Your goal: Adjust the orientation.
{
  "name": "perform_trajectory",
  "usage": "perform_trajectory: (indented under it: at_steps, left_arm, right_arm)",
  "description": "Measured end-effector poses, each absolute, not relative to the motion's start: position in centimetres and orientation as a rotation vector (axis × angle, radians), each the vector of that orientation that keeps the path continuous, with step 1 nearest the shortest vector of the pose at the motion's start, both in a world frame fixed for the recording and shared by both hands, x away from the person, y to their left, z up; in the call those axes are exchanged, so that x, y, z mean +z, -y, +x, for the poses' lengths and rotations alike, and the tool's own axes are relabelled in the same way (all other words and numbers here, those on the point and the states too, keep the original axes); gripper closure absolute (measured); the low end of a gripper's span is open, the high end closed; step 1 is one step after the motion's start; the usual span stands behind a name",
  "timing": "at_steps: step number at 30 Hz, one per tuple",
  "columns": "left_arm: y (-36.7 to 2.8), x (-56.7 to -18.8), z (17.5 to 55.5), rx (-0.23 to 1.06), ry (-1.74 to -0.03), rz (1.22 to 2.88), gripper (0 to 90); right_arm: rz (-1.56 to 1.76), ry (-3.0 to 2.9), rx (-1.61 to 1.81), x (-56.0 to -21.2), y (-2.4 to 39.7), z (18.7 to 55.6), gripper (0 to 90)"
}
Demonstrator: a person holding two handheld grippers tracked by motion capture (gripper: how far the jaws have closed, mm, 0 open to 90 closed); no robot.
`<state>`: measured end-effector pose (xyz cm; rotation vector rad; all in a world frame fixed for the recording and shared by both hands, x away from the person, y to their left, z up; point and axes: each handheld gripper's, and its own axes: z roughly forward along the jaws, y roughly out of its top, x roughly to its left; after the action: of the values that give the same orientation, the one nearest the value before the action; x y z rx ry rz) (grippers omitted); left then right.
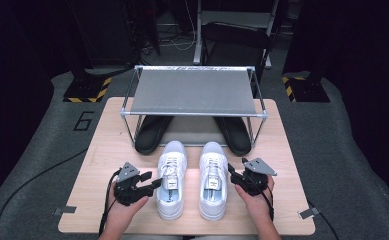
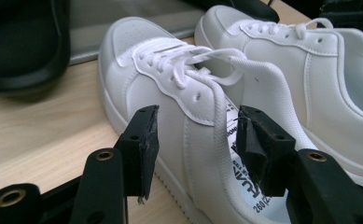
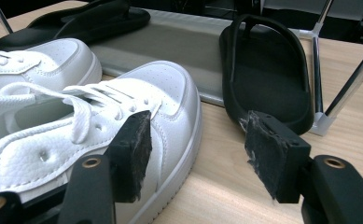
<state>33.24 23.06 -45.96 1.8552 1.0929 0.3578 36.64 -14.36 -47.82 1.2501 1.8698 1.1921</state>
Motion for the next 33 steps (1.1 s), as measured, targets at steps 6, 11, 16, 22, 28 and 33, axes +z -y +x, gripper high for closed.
perform_trajectory:
  at_steps: [6, 11, 16, 22, 28, 33]
  left_arm:
    - [-22.3, -46.5, 33.6, 0.385, -1.115, 1.885, 51.8]
    - [-22.1, -46.9, 33.8, 0.384, -1.125, 1.871, 54.1]
    - [-22.0, -47.0, 33.9, 0.376, -1.125, 1.878, 55.4]
    - [-21.4, -47.0, 34.0, 0.402, -1.109, 1.91, 59.7]
    - [-21.3, -46.9, 34.1, 0.41, -1.131, 1.908, 61.9]
    - [-21.2, -46.8, 34.2, 0.407, -1.138, 1.917, 63.9]
  right_arm:
    - [1.263, -1.856, 1.204, -48.1, 14.6, 36.4, 40.6]
    - [1.271, -1.867, 1.202, -48.3, 14.8, 36.4, 40.6]
    - [1.277, -1.87, 1.205, -48.5, 14.8, 36.3, 40.5]
    - [1.286, -1.87, 1.206, -48.8, 15.0, 36.3, 40.4]
    - [1.301, -1.867, 1.205, -48.9, 15.5, 36.2, 40.4]
    - [1.311, -1.862, 1.202, -49.0, 15.5, 36.1, 40.4]
